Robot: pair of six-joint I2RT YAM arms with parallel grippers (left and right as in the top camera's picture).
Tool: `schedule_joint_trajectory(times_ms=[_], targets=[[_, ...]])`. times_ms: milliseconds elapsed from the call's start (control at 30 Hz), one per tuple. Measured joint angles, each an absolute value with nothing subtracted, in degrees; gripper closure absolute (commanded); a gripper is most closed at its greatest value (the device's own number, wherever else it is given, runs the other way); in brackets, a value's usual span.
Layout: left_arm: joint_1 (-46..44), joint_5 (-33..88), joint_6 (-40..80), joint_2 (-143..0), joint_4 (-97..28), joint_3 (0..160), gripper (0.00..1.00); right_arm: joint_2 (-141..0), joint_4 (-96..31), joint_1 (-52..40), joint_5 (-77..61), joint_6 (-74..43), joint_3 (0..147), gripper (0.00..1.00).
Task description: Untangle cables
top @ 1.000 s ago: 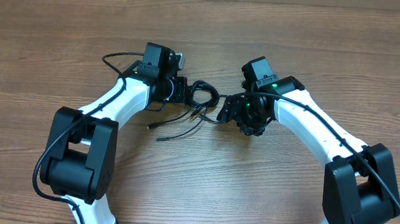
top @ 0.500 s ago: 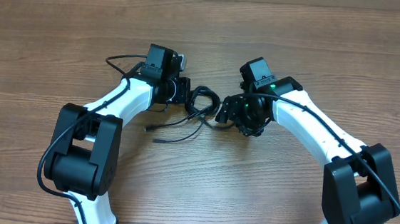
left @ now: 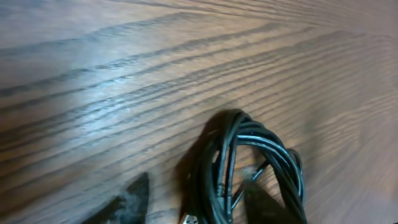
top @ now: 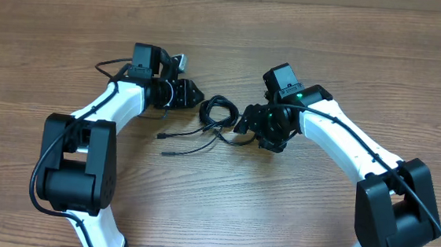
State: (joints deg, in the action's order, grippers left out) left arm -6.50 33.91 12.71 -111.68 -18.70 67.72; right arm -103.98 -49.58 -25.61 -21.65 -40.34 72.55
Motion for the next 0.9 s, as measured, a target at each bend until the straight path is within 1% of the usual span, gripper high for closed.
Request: schedule_joint_trajectory(times_ms=[167,233,333,367,400,433,467,633,767,800,900], targets=[[-9.1,32.5,11.0,-111.7,-18.8,67.7,0.45,-104.0,-49.2,-25.6,-21.6,-40.5,72.6,0.28],[-11.1,30.0,11.0,-111.7,-18.9,67.7,0.54,-104.0,-48.8,-25.6,-21.5,-40.5,72.6,0.28],[-13.0,26.8,11.8,-111.7,-19.6,67.7,0.59,-104.0,-48.8,-25.6,-21.1,-40.5,72.6,0.28],[-13.4,26.2,11.9,-111.7,-20.0,67.7,0.64,-104.0,-48.8,-25.6,-20.9,-40.5,72.6,0.28],[-13.7,25.5,12.1,-111.7,-20.7,67.7,0.67,-104.0,-48.8,-25.6,-20.5,-40.5,72.6,0.28],[-13.8,25.2,12.0,-111.7,-21.0,67.7,0.74,-104.0,-48.9,-25.6,-20.1,-40.5,72.6,0.28],[-13.8,25.0,12.3,-111.7,-21.2,67.7,0.95,-104.0,-49.2,-25.6,-19.6,-40.5,72.6,0.28],[-13.5,25.3,13.4,-111.7,-21.6,67.7,0.96,-104.0,-49.2,-25.6,-17.0,-40.5,72.6,0.28],[-13.1,29.4,9.0,-111.8,-21.2,67.7,0.96,-104.0,-48.4,-25.6,-14.8,-40.5,72.6,0.3],[-13.0,30.9,7.2,-111.8,-21.2,67.7,0.96,-104.0,-48.4,-25.6,-14.6,-40.6,72.6,0.31],[-11.9,36.4,1.7,-111.8,-21.2,67.7,0.96,-104.0,-47.6,-25.6,-15.1,-41.6,72.6,0.47]])
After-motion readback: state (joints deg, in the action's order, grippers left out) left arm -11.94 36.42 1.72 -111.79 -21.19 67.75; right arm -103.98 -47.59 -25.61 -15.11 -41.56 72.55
